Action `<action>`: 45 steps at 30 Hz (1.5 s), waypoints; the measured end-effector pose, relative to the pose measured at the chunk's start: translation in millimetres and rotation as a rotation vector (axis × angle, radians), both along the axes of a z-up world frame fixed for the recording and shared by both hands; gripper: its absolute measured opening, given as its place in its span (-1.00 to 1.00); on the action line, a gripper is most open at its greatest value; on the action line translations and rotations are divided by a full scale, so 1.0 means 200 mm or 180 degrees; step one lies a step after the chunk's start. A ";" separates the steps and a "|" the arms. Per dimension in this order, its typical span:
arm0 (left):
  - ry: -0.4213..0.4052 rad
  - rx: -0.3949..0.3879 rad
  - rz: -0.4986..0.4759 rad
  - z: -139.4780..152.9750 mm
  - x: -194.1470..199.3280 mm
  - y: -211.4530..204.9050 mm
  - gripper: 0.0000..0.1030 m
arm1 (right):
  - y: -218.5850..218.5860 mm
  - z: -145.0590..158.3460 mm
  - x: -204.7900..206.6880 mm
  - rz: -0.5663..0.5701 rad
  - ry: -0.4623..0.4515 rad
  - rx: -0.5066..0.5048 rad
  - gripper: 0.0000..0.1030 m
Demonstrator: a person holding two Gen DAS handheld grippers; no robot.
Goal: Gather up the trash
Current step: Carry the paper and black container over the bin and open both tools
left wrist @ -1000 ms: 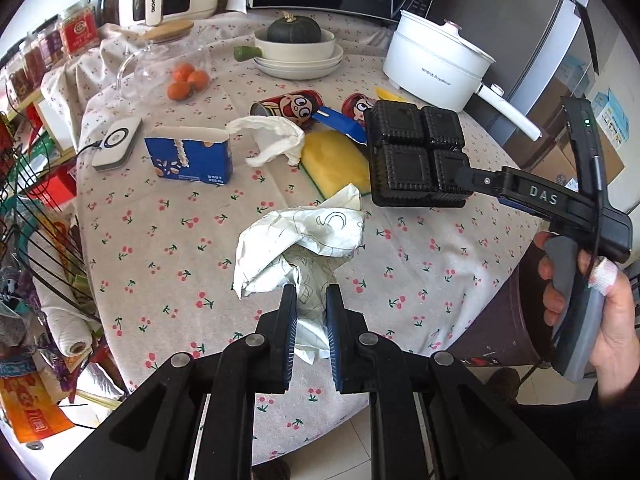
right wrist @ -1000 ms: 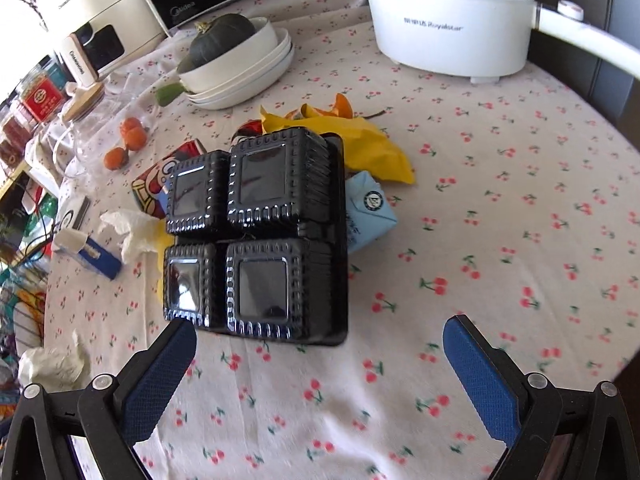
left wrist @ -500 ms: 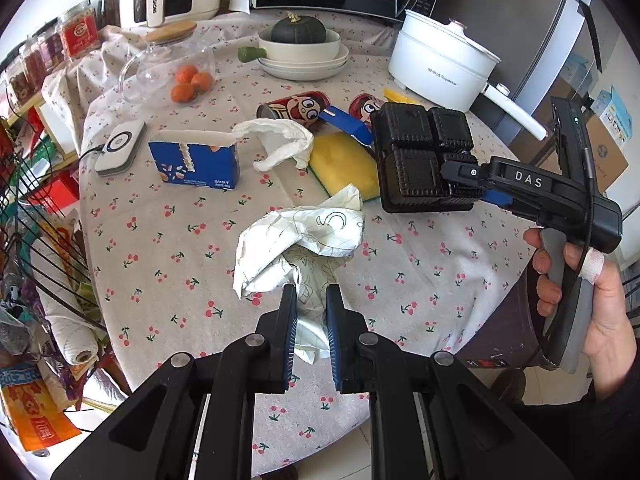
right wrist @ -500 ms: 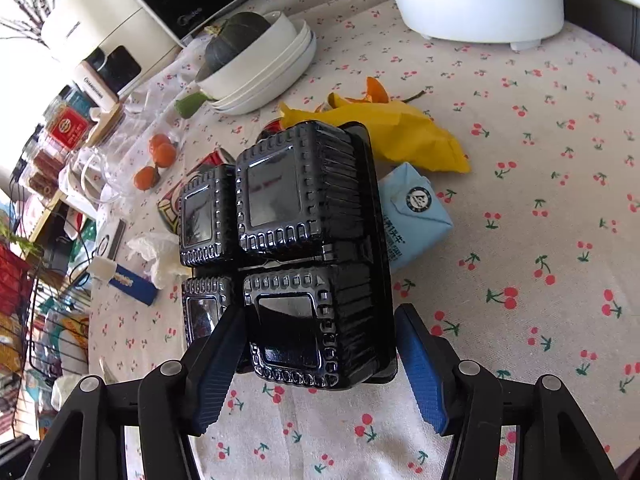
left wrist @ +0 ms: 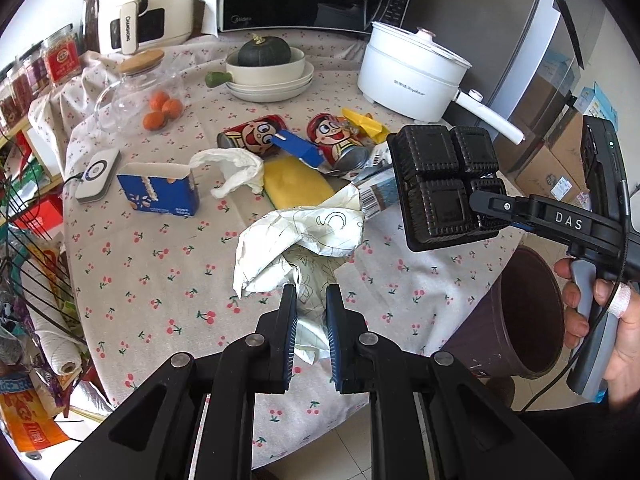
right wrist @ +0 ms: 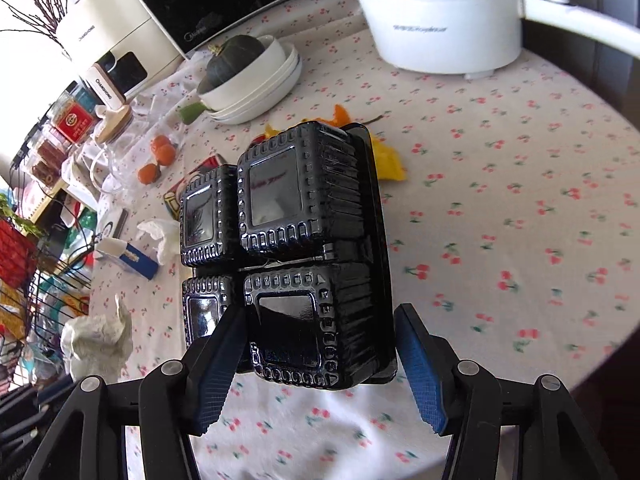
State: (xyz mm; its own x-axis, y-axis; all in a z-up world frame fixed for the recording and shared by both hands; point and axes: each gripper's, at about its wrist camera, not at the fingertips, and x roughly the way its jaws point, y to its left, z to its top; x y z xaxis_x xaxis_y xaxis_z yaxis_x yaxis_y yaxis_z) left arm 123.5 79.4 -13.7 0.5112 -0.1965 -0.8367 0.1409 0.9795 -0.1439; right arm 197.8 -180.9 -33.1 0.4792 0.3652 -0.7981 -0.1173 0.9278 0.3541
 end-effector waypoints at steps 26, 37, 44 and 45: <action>-0.0057 -0.0007 -0.1281 -0.07 -0.12 -1.23 -0.72 | -1.11 0.06 -0.52 -0.0898 0.0246 -0.0292 0.27; -0.0053 0.0002 -0.1748 -0.25 -0.18 -1.55 -0.69 | -1.41 0.01 -0.68 -0.1207 0.0363 -0.0277 0.27; -0.0183 0.0150 -0.1651 -0.26 -0.16 -1.54 0.31 | -1.45 0.01 -0.71 -0.1238 0.0365 -0.0278 0.27; -0.0142 0.0137 -0.1603 -0.26 -0.15 -1.52 0.32 | -1.45 0.01 -0.71 -0.1236 0.0367 -0.0280 0.27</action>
State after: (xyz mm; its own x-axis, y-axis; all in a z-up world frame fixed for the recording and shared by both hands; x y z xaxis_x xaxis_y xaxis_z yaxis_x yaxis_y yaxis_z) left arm 94.3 -224.3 -66.4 0.3973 -0.3937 -0.8289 0.6023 0.7934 -0.0881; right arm 56.2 -471.2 -30.5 0.4735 0.1029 -0.8748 0.2832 0.9227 0.2618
